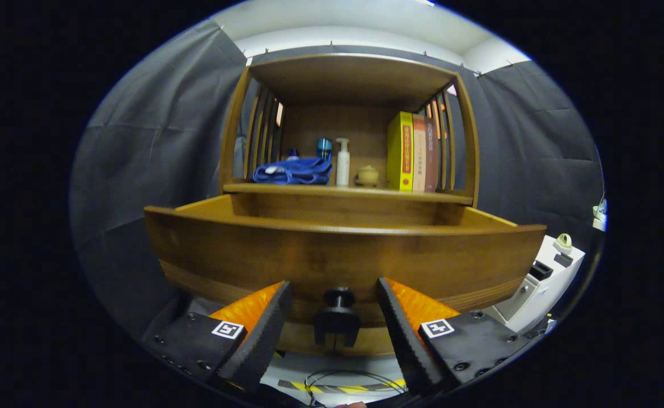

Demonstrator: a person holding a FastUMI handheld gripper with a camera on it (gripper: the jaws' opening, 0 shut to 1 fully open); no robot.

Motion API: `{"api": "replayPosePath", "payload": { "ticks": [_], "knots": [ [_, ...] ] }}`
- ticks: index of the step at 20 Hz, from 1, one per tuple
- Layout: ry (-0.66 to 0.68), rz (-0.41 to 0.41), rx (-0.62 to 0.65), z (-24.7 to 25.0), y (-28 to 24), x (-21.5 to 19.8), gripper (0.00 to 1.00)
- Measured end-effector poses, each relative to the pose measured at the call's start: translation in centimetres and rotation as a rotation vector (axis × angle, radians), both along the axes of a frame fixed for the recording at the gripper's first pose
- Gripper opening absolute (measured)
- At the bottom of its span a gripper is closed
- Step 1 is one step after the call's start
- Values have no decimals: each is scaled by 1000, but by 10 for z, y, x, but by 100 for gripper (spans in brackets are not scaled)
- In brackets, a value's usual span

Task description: Pull open the drawer, take out the items inside it, and place them on the countertop above the cabinet.

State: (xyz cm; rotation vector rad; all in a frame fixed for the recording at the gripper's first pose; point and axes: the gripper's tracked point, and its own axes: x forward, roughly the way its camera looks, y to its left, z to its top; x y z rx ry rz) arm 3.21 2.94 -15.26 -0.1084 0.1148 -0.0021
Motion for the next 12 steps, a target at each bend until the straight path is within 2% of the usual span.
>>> {"api": "replayPosePath", "payload": {
  "ticks": [3, 7, 9, 12],
  "knots": [
    [-167, -29, 42, 77, -22, -4, 98],
    [-291, -55, 117, 187, -44, 22, 98],
    [-266, -81, 138, 225, -49, 47, 98],
    [-190, 37, 107, 253, -16, 84, 98]
  ]
}}
